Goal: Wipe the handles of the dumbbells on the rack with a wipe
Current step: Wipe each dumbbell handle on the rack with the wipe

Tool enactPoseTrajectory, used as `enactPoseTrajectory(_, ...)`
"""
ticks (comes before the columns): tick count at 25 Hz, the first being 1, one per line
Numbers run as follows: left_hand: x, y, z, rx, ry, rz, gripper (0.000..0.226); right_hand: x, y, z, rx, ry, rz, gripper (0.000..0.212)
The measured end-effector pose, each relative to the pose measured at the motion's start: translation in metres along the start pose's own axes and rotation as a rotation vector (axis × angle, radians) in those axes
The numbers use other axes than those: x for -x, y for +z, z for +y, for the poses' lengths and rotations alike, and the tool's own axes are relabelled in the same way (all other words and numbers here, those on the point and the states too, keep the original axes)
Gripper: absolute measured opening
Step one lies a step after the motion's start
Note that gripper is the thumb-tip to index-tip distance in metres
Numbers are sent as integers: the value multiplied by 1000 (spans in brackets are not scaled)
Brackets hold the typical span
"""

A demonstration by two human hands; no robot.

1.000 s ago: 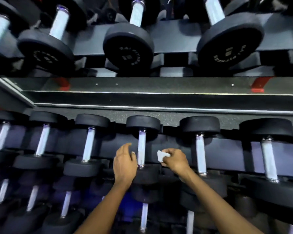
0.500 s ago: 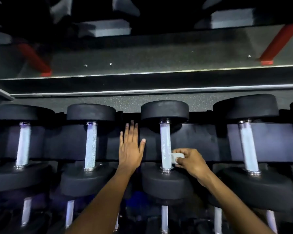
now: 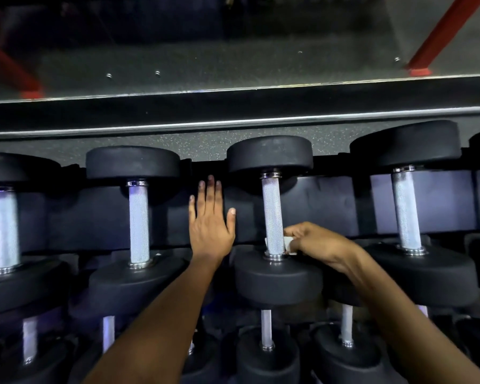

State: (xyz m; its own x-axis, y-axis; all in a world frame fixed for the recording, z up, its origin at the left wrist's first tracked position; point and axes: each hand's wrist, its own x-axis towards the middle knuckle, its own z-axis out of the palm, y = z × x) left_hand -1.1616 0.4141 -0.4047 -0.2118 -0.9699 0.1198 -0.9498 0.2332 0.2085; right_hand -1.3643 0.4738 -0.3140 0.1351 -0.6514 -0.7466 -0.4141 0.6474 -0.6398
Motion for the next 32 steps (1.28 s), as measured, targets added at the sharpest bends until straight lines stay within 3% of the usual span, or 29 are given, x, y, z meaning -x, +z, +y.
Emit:
enactPoseTrajectory(4, -2, -1, 0, 0, 4, -5, 64, 2, -6, -11, 21, 44, 25, 41)
enactPoseTrajectory(6, 0, -2, 0, 5, 3, -14, 65, -7, 1, -21, -122, 106, -93, 51)
enactPoseTrajectory(8, 1, -2, 0, -5, 4, -13, 65, -9, 3, -19, -51, 85, -96, 51)
enactPoseTrajectory(11, 1, -1, -1, -15, 5, -22, 66, -3, -2, -9, 187, 67, 96, 37)
enactPoseTrajectory(14, 0, -1, 0, -14, 0, -27, 66, 2, 7, -18, 147, 97, 80, 33)
enactPoseTrajectory(17, 1, -1, 0, -22, 0, -27, 67, 13, 17, -31, 118, 124, 178, 26)
enactPoseTrajectory(20, 1, -1, 0, -4, -2, -20, 67, 42, 50, -59, 627, 151, 251, 32)
enactPoseTrajectory(24, -1, -2, 1, 0, 5, -16, 68, 40, 73, -103, 914, -169, 21, 38)
enactPoseTrajectory(27, -2, -3, 0, -5, 17, -23, 68, 10, 47, -92, 1017, -336, 65, 36)
enactPoseTrajectory(30, 0, -2, 0, 2, 8, -14, 67, 10, 30, -69, 1235, -407, -139, 31)
enactPoseTrajectory(32, 1, -1, -1, -2, 13, -18, 66, 16, 23, -57, 1305, -479, -145, 30)
